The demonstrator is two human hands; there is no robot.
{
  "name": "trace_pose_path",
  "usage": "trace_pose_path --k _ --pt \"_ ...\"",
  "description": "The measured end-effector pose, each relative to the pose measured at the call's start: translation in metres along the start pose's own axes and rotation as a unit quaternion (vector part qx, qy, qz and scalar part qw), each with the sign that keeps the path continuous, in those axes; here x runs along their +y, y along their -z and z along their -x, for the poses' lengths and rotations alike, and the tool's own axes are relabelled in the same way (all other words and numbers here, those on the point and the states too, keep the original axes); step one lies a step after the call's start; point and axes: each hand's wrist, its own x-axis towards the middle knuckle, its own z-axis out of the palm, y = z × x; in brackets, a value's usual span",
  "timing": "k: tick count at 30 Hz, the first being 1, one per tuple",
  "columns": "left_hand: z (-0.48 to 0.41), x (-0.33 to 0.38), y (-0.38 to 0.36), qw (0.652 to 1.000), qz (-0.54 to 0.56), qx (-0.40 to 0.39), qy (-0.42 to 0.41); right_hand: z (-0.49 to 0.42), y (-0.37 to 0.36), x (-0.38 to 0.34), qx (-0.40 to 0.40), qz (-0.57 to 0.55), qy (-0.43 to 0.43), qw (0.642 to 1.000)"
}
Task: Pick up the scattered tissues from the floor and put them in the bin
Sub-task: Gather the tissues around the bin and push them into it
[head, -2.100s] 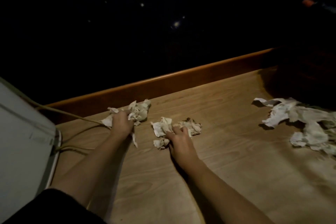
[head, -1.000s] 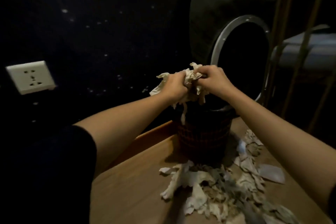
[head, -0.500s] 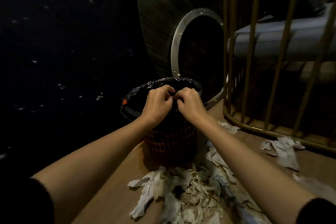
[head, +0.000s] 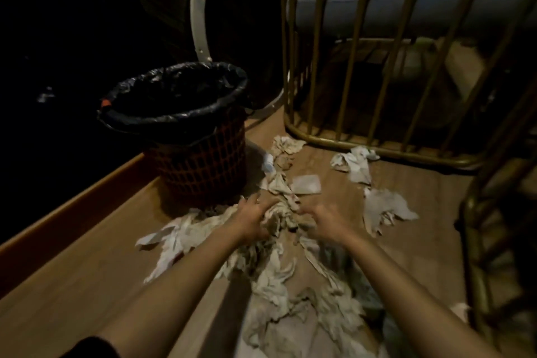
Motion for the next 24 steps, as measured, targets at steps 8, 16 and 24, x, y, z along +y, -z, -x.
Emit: trace_pose_path --k 8,16,24 --pt "0.004 0.009 -0.049 0.998 -0.016 -0.050 0.029 0.051 -0.072 0.033 0.085 0.041 -0.027 0.995" --pt "0.041 0.024 -0.070 0.989 0.097 0.113 -0.012 0.077 -0.084 0.024 0.153 -0.009 0.006 0.988" --pt "0.103 0.056 -0.062 0.954 0.167 0.164 -0.184 0.140 -0.027 0.004 0.276 -0.029 -0.197 0.940"
